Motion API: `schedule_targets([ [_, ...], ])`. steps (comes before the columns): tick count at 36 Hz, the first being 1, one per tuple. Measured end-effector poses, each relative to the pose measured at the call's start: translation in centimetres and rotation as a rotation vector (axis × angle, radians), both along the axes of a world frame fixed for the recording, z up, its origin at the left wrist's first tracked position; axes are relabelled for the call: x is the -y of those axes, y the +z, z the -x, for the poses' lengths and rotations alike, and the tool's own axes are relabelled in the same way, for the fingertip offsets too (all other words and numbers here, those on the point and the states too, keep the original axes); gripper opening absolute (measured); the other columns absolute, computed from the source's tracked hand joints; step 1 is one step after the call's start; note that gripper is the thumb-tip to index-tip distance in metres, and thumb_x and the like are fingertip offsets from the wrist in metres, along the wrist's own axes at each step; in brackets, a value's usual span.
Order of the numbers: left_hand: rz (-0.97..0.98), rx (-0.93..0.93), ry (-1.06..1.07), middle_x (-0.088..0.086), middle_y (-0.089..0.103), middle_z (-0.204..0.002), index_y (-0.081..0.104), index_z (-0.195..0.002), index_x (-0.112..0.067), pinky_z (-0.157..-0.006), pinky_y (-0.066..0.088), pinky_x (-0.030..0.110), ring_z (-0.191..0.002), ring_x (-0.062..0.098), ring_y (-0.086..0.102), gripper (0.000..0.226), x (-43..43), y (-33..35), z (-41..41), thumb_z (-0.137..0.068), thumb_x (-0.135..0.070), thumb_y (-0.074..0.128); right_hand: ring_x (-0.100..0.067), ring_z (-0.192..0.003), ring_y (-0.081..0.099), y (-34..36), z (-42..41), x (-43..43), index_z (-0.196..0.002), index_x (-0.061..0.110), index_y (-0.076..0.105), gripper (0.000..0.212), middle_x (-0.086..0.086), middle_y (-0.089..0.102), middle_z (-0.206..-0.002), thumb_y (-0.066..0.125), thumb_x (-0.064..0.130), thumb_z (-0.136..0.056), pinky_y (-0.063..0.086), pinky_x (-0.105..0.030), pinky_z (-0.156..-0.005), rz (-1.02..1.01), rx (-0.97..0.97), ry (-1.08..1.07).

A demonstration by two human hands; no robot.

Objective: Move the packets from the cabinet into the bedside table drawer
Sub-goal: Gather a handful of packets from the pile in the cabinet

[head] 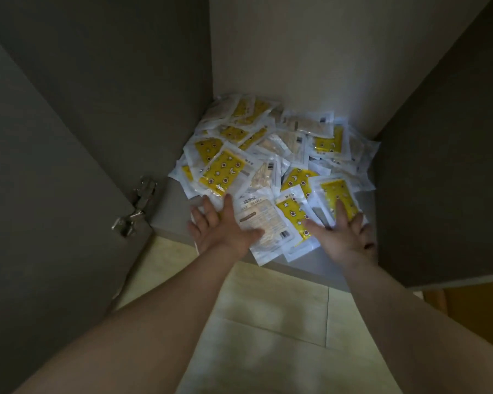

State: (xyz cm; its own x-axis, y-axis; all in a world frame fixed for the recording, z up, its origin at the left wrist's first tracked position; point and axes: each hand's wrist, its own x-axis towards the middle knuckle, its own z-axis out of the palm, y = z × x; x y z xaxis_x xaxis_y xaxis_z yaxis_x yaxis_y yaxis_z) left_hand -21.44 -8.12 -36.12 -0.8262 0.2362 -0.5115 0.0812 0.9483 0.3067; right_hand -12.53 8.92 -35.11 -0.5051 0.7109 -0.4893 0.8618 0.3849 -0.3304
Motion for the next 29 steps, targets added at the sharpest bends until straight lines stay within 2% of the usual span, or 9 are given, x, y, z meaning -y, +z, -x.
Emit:
schedule_targets([
  [5,-0.056,-0.123,0.020,0.011,-0.019,-0.157,-0.009,-0.150,-0.031,-0.114,-0.011,0.045,-0.143,0.033,-0.021,0.084,-0.1,-0.9,-2.2,-0.088,-0.066,0.037,-0.028,-0.145,-0.013,-0.7,0.8,3.1,-0.148,0.043,0.005,0.076,-0.001,-0.010,-0.159,0.040,0.068,-0.085,-0.004,-0.050,-0.114,-0.058,-0.029,0.189],
  [8,-0.136,-0.155,0.067,0.011,-0.011,-0.158,-0.001,-0.150,-0.032,-0.115,-0.009,0.041,-0.144,0.029,-0.016,0.075,-0.5,-0.9,-3.4,-0.092,-0.056,0.040,-0.024,-0.146,-0.010,-0.9,0.6,5.1,-0.147,0.044,0.012,0.067,0.002,-0.003,-0.160,0.037,0.064,-0.089,-0.004,-0.045,-0.115,-0.066,-0.074,0.252],
  [11,-0.358,-0.163,0.197,0.007,0.009,-0.157,0.018,-0.148,-0.025,-0.115,0.005,0.032,-0.145,0.022,0.003,0.065,-1.6,-0.4,-4.5,-0.092,-0.035,0.049,-0.022,-0.146,-0.005,-0.7,0.5,6.4,-0.145,0.044,0.021,0.057,0.003,0.006,-0.159,0.036,0.058,-0.092,-0.002,-0.041,-0.116,-0.055,-0.112,0.297],
  [15,-0.658,-0.151,0.483,0.005,0.037,-0.143,0.046,-0.133,-0.012,-0.098,0.028,0.022,-0.128,0.023,0.039,0.050,-2.2,-0.1,-5.6,-0.084,-0.005,0.053,-0.018,-0.143,0.010,-0.2,0.3,7.5,-0.140,0.036,0.039,0.045,0.005,0.023,-0.153,0.042,0.045,-0.096,0.007,-0.035,-0.115,-0.032,-0.181,0.341],
  [18,-0.587,-0.184,0.650,0.003,0.035,-0.141,0.047,-0.130,-0.017,-0.096,0.032,0.028,-0.123,0.027,0.042,0.054,-1.7,0.2,-5.9,-0.079,-0.010,0.061,-0.018,-0.137,0.019,-0.1,0.1,7.7,-0.137,0.034,0.042,0.048,0.006,0.030,-0.148,0.053,0.044,-0.091,0.015,-0.031,-0.109,-0.037,-0.240,0.319],
  [20,-0.473,-0.115,0.731,-0.004,0.019,-0.151,0.031,-0.141,-0.027,-0.100,0.030,0.036,-0.129,0.028,0.032,0.073,-1.3,0.2,-6.1,-0.078,-0.029,0.070,-0.020,-0.137,0.018,0.1,0.1,7.6,-0.143,0.032,0.032,0.063,0.005,0.023,-0.151,0.056,0.050,-0.087,0.016,-0.032,-0.107,-0.045,-0.227,0.294],
  [23,-0.515,-0.060,0.812,-0.003,0.010,-0.154,0.019,-0.146,-0.028,-0.103,0.030,0.037,-0.130,0.032,0.030,0.092,-0.6,0.1,-6.3,-0.073,-0.039,0.076,-0.022,-0.139,0.013,0.1,0.1,7.5,-0.147,0.032,0.021,0.073,0.008,0.008,-0.158,0.051,0.058,-0.087,0.016,-0.035,-0.108,-0.072,-0.149,0.325],
  [27,-0.588,0.182,1.069,0.014,0.027,-0.147,0.017,-0.147,-0.026,-0.097,0.041,0.038,-0.119,0.032,0.046,0.095,-0.1,0.8,-6.6,-0.074,-0.034,0.078,-0.020,-0.139,0.013,0.2,0.0,7.7,-0.146,0.034,0.025,0.065,0.013,0.014,-0.157,0.046,0.057,-0.090,0.016,-0.034,-0.105,-0.076,-0.144,0.377],
  [29,-0.746,0.445,1.170,0.011,0.048,-0.135,0.032,-0.141,-0.016,-0.087,0.051,0.042,-0.103,0.028,0.056,0.080,0.4,0.3,-6.6,-0.076,-0.031,0.077,-0.019,-0.136,0.017,0.5,-0.3,7.7,-0.146,0.034,0.027,0.062,0.014,0.019,-0.155,0.046,0.056,-0.090,0.018,-0.032,-0.103,-0.091,-0.148,0.399],
])
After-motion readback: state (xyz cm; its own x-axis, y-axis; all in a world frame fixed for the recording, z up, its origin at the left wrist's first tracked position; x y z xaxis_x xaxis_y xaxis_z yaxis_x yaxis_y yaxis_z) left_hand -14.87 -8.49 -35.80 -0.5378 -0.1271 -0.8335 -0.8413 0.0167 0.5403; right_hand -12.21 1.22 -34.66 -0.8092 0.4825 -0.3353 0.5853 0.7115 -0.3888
